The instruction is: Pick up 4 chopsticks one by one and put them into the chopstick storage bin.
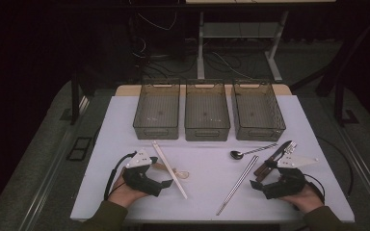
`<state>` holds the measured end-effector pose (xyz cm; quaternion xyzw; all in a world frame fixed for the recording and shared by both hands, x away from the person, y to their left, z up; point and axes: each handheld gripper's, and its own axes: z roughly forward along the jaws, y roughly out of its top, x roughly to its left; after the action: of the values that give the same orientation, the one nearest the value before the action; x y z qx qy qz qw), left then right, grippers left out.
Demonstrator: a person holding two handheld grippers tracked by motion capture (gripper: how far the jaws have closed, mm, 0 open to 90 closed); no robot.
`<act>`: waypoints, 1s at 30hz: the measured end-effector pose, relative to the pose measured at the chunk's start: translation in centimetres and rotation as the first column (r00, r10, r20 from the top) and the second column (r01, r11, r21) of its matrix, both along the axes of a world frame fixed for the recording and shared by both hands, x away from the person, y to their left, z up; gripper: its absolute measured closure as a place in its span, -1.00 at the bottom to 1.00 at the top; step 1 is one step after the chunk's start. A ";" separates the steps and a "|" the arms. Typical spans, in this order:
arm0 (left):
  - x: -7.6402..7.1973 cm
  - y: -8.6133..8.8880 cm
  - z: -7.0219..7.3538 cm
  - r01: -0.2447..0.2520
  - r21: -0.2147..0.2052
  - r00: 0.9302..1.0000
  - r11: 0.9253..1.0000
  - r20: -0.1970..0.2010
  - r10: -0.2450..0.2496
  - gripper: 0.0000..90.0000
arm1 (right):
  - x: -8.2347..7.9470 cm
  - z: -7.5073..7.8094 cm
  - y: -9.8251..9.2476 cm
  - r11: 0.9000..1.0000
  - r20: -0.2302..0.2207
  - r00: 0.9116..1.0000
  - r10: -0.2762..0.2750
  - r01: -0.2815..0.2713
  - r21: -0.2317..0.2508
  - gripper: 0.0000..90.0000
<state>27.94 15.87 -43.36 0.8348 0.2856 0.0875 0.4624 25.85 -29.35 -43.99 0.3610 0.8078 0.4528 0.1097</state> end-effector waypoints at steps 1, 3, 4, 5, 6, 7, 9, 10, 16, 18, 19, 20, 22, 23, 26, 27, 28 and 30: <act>0.0 0.0 0.0 -0.002 -0.002 1.000 1.000 -0.003 0.002 -0.99 | 0.0 0.0 0.0 1.000 0.000 1.000 -0.001 0.001 0.000 -0.95; 0.0 0.0 0.0 -0.002 0.000 1.000 1.000 -0.004 0.002 -0.98 | 0.0 0.0 0.0 1.000 -0.007 1.000 -0.004 0.004 0.006 -0.95; 0.0 0.0 0.0 -0.001 0.000 1.000 1.000 -0.005 0.001 -0.97 | 0.1 0.0 0.0 1.000 -0.007 1.000 -0.004 0.004 0.008 -0.95; 0.1 0.0 0.1 0.002 0.001 1.000 1.000 -0.001 -0.002 -0.95 | 0.1 0.0 -0.1 1.000 -0.008 1.000 -0.006 0.006 0.009 -0.95; 0.1 -0.1 0.1 0.003 0.002 1.000 1.000 -0.001 -0.003 -0.93 | 0.1 0.0 -0.1 1.000 -0.011 1.000 -0.007 0.007 0.008 -0.95; 0.1 -0.2 0.1 0.001 -0.001 1.000 1.000 -0.002 -0.001 -0.91 | 0.1 0.0 -0.1 1.000 -0.011 1.000 -0.006 0.006 0.007 -0.95; 0.0 -0.3 0.2 0.002 0.001 1.000 1.000 -0.001 -0.002 -0.85 | 0.1 -0.1 -0.1 1.000 -0.016 1.000 -0.003 0.003 0.013 -0.95; -0.1 -0.3 0.3 0.004 -0.001 1.000 1.000 -0.001 -0.004 -0.80 | 0.1 -0.1 -0.1 1.000 -0.014 1.000 0.000 0.000 0.012 -0.95; 0.2 -1.3 0.6 0.033 0.001 0.999 0.999 -0.009 -0.033 -0.55 | -0.1 0.1 0.0 1.000 -0.005 1.000 -0.001 0.001 0.008 -0.95; 0.3 -1.7 0.5 0.049 0.009 0.999 0.999 -0.013 -0.048 -0.44 | 0.0 0.1 0.0 1.000 -0.014 1.000 -0.004 0.004 0.011 -0.95; 0.3 -1.9 0.5 0.052 0.011 0.999 0.999 -0.017 -0.052 -0.39 | 0.0 0.0 0.1 1.000 -0.017 1.000 -0.005 0.006 0.008 -0.95; 0.3 -2.0 0.5 0.061 0.015 0.998 0.998 -0.019 -0.060 -0.35 | 0.1 0.0 0.1 1.000 -0.017 1.000 -0.003 0.003 0.005 -0.95; 0.3 -2.4 0.5 0.078 0.022 0.997 0.997 -0.020 -0.077 -0.26 | 0.0 0.0 0.1 1.000 -0.013 1.000 0.003 -0.003 0.006 -0.95; 0.3 -2.5 0.5 0.085 0.019 0.996 0.996 -0.023 -0.085 -0.18 | 0.0 0.0 0.1 1.000 -0.013 1.000 0.003 -0.003 0.007 -0.95; 0.5 -2.9 0.7 0.105 0.017 0.994 0.994 -0.028 -0.104 -0.03 | 0.0 0.0 0.1 1.000 -0.015 1.000 0.003 -0.002 0.007 -0.95; 0.5 -3.1 0.7 0.106 0.018 0.994 0.994 -0.029 -0.106 0.05 | 0.0 0.0 0.1 1.000 -0.016 1.000 0.001 -0.001 0.008 -0.95; 0.5 -3.2 0.8 0.107 0.021 0.994 0.994 -0.027 -0.107 0.12 | 0.0 0.0 0.1 1.000 -0.016 1.000 0.000 0.000 0.007 -0.95; 0.5 -3.4 0.9 0.110 0.024 0.993 0.994 -0.038 -0.109 0.29 | 0.1 0.0 0.1 1.000 -0.016 1.000 0.001 -0.001 0.006 -0.95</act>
<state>28.49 12.51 -42.50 0.8566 0.2467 0.0506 0.4504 25.92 -29.23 -44.00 0.3645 0.8075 0.4524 0.1016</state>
